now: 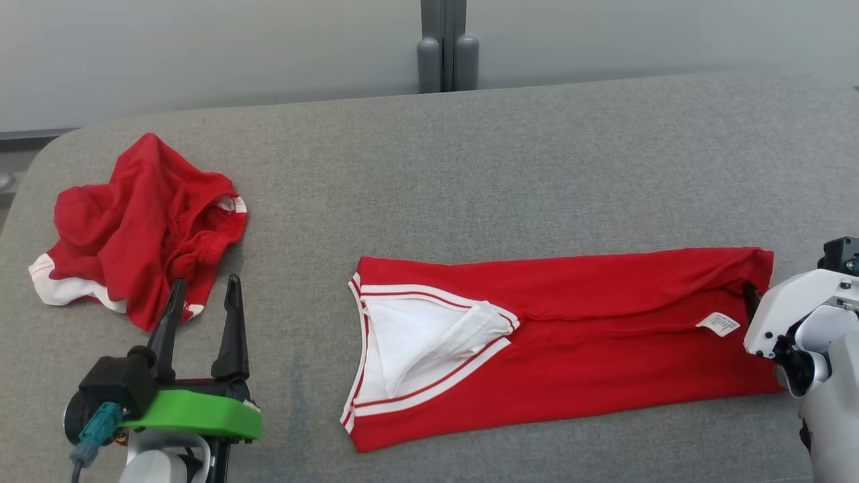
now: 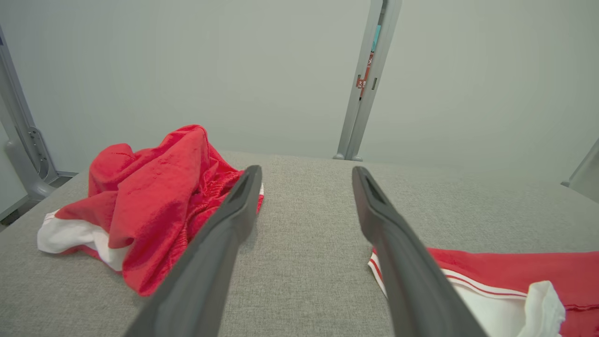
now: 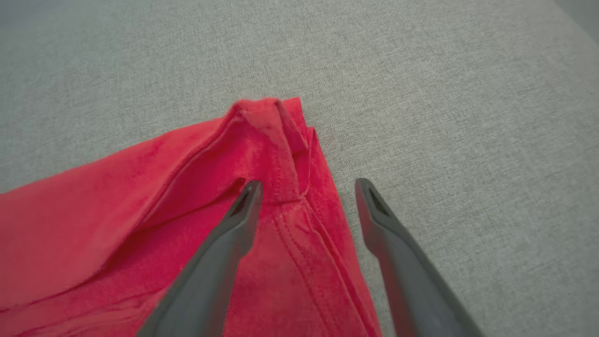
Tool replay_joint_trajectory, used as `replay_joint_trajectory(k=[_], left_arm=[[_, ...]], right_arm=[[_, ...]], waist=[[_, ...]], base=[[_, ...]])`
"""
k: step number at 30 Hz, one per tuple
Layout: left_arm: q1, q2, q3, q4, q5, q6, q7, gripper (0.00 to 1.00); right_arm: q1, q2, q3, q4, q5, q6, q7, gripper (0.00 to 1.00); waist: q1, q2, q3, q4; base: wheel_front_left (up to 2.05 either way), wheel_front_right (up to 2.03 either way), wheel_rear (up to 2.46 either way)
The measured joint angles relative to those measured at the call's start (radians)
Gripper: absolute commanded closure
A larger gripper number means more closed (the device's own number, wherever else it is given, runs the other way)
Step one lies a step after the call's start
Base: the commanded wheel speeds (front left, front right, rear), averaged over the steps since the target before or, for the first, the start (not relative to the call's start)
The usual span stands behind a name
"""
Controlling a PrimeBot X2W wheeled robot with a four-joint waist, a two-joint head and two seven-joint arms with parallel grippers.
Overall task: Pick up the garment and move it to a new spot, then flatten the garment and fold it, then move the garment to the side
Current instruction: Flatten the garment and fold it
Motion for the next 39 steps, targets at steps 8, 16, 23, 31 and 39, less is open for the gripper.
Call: replay_joint_trajectory(k=[8, 16, 23, 31, 39], left_arm=[[-0.035, -0.006, 0.011, -0.022, 0.01, -0.009, 0.0, 0.0], [-0.055, -0.011, 0.019, -0.031, 0.018, -0.012, 0.0, 0.0], [-0.063, -0.028, 0.031, -0.014, 0.015, -0.014, 0.0, 0.0], [-0.078, -0.027, 0.053, 0.039, -0.002, -0.016, 0.0, 0.0], [-0.13, -0.017, 0.047, 0.098, -0.012, -0.016, 0.012, 0.0]], right_arm=[[-0.05, 0.002, -0.035, 0.036, -0.07, 0.0, 0.016, 0.0], [-0.079, -0.005, -0.043, 0.081, -0.093, 0.0, 0.055, 0.0], [-0.094, -0.004, -0.01, 0.094, -0.064, 0.001, 0.069, 1.0], [-0.094, -0.081, -0.021, 0.067, -0.091, 0.001, 0.026, 1.0], [-0.094, -0.163, -0.077, -0.002, -0.157, 0.0, 0.061, 1.0]], waist=[[0.0, 0.0, 0.045, 0.008], [0.0, 0.0, 0.091, 0.012], [0.0, 0.0, 0.093, 0.012], [0.0, 0.0, 0.055, -0.002], [0.0, 0.0, 0.002, -0.01]], base=[[0.0, 0.0, 0.0], [0.0, 0.0, 0.0], [0.0, 0.0, 0.0], [0.0, 0.0, 0.0], [0.0, 0.0, 0.0]])
